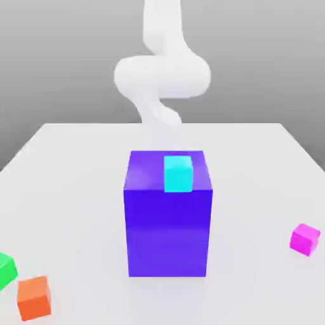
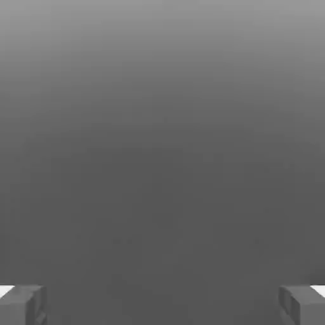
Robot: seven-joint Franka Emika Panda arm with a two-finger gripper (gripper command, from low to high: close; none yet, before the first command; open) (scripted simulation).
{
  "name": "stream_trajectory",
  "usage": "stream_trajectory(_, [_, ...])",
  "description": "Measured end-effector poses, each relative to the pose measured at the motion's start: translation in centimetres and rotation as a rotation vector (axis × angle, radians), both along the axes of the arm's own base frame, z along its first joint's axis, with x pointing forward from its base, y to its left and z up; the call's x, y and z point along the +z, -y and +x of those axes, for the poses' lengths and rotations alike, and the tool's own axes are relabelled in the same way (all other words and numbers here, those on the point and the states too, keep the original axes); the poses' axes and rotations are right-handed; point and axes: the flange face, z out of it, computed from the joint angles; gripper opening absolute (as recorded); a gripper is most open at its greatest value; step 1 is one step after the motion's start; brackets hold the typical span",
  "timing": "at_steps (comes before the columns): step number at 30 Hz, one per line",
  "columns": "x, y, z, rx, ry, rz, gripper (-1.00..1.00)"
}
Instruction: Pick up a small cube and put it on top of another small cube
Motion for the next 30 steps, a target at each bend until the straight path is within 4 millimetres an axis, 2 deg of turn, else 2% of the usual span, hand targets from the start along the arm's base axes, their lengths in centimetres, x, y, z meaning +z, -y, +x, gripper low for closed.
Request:
stream_trajectory(3, [-5.7, -4.4, 3.2, 0.063, -0.090, -0.052, 0.00])
stream_trajectory(6, [-11.5, -8.6, 5.1, 0.133, -0.174, -0.098, 0.00])
stream_trajectory(9, [-17.6, -12.8, 5.8, 0.209, -0.255, -0.141, 0.00])
stream_trajectory(12, [-23.7, -16.8, 5.4, 0.292, -0.335, -0.179, 0.00])
stream_trajectory(16, [-31.7, -21.8, 3.0, 0.411, -0.441, -0.221, 0.00])
stream_trajectory(18, [-35.5, -24.7, 0.6, 0.490, -0.492, -0.242, 0.00])
stream_trajectory(21, [-40.9, -27.6, -3.2, 0.590, -0.571, -0.262, 0.00])
stream_trajectory(25, [-47.0, -29.8, -8.3, 0.695, -0.672, -0.269, 0.00])
stream_trajectory(30, [-52.3, -30.3, -9.2, 0.714, -0.689, -0.266, 0.00])
